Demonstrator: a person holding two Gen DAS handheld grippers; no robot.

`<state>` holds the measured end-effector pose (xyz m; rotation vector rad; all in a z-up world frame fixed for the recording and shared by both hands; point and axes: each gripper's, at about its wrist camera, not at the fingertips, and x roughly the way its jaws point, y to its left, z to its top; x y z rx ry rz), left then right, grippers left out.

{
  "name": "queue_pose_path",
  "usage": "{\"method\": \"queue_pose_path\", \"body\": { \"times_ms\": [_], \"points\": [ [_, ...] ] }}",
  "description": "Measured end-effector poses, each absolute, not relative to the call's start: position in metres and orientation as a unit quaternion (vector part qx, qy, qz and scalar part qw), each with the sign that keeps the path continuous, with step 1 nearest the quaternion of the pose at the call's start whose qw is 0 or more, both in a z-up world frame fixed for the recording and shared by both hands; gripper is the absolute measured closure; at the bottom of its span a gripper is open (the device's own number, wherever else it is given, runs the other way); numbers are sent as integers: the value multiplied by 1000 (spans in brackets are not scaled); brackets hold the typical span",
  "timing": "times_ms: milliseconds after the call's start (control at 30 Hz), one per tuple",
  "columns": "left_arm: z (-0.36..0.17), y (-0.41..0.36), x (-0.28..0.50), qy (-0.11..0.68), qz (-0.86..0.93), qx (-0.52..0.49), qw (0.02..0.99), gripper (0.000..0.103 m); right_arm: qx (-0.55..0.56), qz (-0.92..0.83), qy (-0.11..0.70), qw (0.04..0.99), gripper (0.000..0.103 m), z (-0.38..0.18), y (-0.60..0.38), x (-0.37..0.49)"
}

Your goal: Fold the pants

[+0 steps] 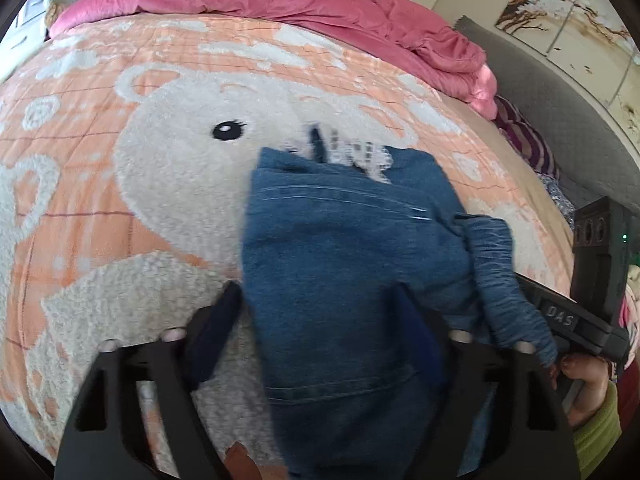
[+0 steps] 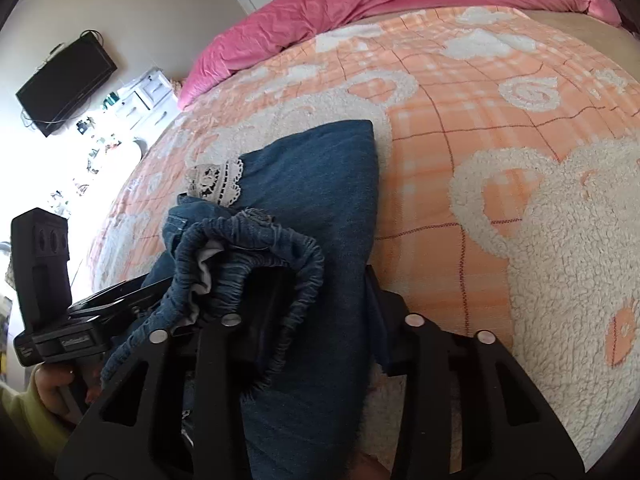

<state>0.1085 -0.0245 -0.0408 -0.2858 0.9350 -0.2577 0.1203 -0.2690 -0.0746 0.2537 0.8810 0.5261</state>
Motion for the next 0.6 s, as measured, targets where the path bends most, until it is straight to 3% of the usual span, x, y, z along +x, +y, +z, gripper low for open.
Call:
{"method": "queue_pose_path", "body": {
  "times_ms": [33, 67, 200, 367, 600],
  "points": [
    [-39, -28, 106, 446, -122, -132, 877, 49, 120, 257, 412, 866, 87, -74, -267, 116],
    [-36, -32, 105, 443, -125, -126, 879, 59, 118, 256, 405, 869, 90, -73, -264, 112],
    [-27, -38, 96, 427, -125, -112, 889, 70, 101, 246, 383, 884, 95, -64, -258, 100],
    [-7, -36, 87, 402, -134, -109, 899, 76, 69, 254, 337, 904, 95, -39, -248, 85],
    [20, -34, 104, 379, -138, -110, 909, 76, 15, 258, 294, 920, 95, -5, -225, 88]
  ]
}}
